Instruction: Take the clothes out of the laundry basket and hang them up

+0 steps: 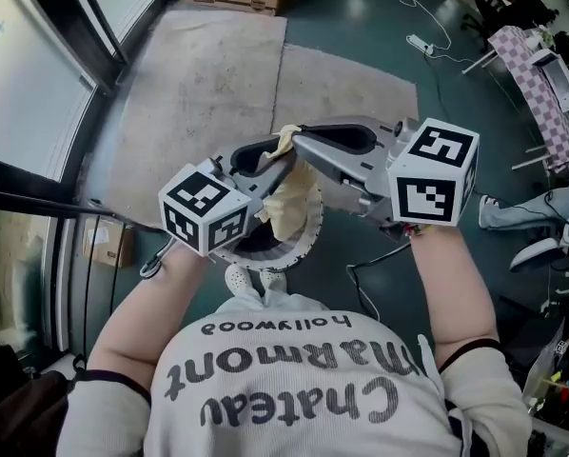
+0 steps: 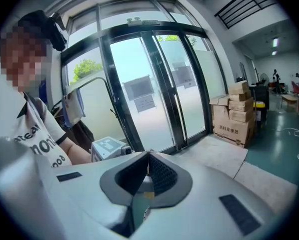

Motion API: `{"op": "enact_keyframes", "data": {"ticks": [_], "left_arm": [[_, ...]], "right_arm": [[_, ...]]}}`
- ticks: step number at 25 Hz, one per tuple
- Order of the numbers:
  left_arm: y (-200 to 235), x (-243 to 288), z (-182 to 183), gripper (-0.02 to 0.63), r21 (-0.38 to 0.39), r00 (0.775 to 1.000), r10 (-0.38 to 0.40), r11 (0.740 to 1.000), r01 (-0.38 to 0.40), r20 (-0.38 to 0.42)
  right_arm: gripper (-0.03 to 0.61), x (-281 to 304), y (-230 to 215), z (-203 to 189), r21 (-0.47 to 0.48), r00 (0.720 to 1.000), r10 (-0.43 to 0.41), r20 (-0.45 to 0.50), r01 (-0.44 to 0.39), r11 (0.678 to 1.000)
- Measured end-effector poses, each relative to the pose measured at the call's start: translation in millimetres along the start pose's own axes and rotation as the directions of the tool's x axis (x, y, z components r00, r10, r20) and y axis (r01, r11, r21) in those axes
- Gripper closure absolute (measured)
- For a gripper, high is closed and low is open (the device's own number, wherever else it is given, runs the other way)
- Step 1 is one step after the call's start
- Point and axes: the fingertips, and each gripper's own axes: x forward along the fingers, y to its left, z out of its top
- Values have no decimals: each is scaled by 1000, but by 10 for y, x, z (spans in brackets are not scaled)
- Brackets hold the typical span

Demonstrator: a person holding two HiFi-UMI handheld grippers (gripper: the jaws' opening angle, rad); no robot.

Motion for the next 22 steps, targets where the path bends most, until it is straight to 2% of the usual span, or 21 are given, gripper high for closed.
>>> {"op": "enact_keyframes", "data": {"ticks": [1,5,7,8,9,10,12,14,17,18,19,20,22], "left_arm": [[34,-4,74,571,13,1000,11,1000,-11,-11],[81,-113,230,588,-23,1000,2,1000,-2,-27],[47,-197,299,588,-28,999,-29,999,29,-15],[11,-260,349,588,-28,998,-63,998,63,-1],[-39,-341,404,588,-25,994,-110,994,110,15],[-102,-431,458,588,-24,986,-166,986,167,31],[-233,-593,547,589,-40,959,-278,959,281,59],[-295,-668,607,588,-51,941,-329,941,333,73],[-256,-661,642,588,-7,958,-283,959,284,53],[-249,-651,646,588,4,962,-269,963,269,47],[-249,-644,654,588,7,964,-262,965,262,45],[-252,-640,664,588,7,965,-260,966,260,46],[-271,-645,679,588,2,961,-272,962,272,47]], "right_arm": [[546,-2,10,57,2,1000,-10,15,10,1000],[545,-75,-6,95,31,997,-57,57,55,998],[541,-118,-12,21,47,996,-51,74,48,998],[513,-132,-20,-14,61,995,-39,88,34,998],[437,-142,-43,-54,78,995,-31,96,23,997],[397,-147,-91,-116,95,995,-32,92,23,995],[390,-167,-281,-335,143,997,-68,49,60,988],[368,-209,-552,-676,257,994,-108,1,104,961],[356,-171,-855,-1237,482,992,-117,-53,128,867],[354,-115,-897,-1402,555,993,-102,-66,122,823],[350,-37,-910,-1543,638,995,-72,-67,98,764],[320,54,-904,-1651,728,998,-30,-47,55,683],[308,223,-908,-1753,874,999,23,42,-48,483]]}}
